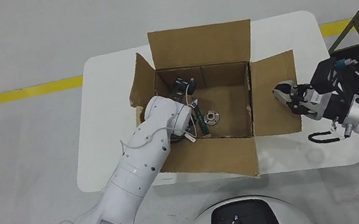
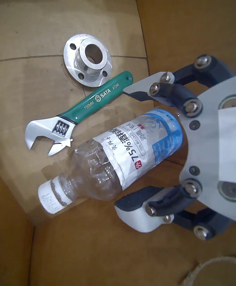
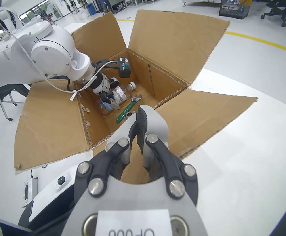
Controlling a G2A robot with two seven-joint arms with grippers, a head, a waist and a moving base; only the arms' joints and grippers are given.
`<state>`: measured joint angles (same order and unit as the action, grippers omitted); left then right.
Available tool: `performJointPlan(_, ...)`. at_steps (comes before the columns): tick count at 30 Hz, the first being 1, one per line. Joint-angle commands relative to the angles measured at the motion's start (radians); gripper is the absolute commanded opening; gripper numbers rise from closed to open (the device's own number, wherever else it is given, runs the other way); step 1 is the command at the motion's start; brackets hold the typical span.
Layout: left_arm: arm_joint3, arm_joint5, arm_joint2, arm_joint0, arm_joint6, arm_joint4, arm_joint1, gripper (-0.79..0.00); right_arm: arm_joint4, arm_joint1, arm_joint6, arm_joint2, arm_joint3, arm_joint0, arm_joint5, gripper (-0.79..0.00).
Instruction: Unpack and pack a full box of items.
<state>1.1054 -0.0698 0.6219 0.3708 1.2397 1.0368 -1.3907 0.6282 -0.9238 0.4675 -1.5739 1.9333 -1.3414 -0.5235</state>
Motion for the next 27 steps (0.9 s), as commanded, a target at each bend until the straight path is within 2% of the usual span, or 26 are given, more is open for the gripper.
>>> performJointPlan(1, -0.015, 0.003, -0.001, 0.001, -0.001, 0.003, -0.004, -0.357, 0.001, 0.000, 0.000, 0.000, -0.001, 0.001, 0.000, -0.785)
performJointPlan(6, -0.037, 0.008, 0.004, 0.004, -0.002, 0.006, -0.013, -0.449, -0.001, 0.000, 0.001, 0.001, -0.001, 0.000, 0.001, -0.785)
performJointPlan(9, -0.038, 0.010, 0.010, 0.004, -0.006, 0.013, -0.017, -0.785, -0.001, -0.001, 0.001, 0.001, 0.000, 0.000, 0.002, -0.785)
performJointPlan(13, -0.013, 0.013, 0.037, 0.003, -0.014, 0.004, -0.017, -0.785, -0.022, -0.001, -0.010, -0.011, 0.007, 0.004, 0.008, -0.785)
performJointPlan(14, 0.000, 0.014, 0.048, 0.003, -0.013, -0.005, -0.016, -0.785, -0.037, -0.001, -0.013, -0.019, 0.011, 0.004, 0.009, -0.742)
performJointPlan(15, 0.012, 0.014, 0.059, 0.004, -0.008, -0.011, -0.015, -0.785, -0.053, 0.000, -0.016, -0.030, 0.016, 0.004, 0.007, -0.643)
performJointPlan(17, 0.051, 0.017, 0.086, 0.004, -0.001, -0.018, -0.009, -0.785, -0.078, 0.002, -0.012, -0.062, 0.025, 0.003, 0.002, -0.616)
performJointPlan(19, 0.108, 0.012, 0.120, 0.008, 0.017, -0.026, -0.002, -0.785, -0.121, 0.004, -0.009, -0.096, 0.030, -0.002, -0.002, -0.560)
performJointPlan(27, 0.395, 0.027, 0.258, 0.044, 0.118, -0.019, 0.035, -0.785, -0.211, 0.011, 0.021, -0.198, 0.049, -0.037, -0.022, -0.539)
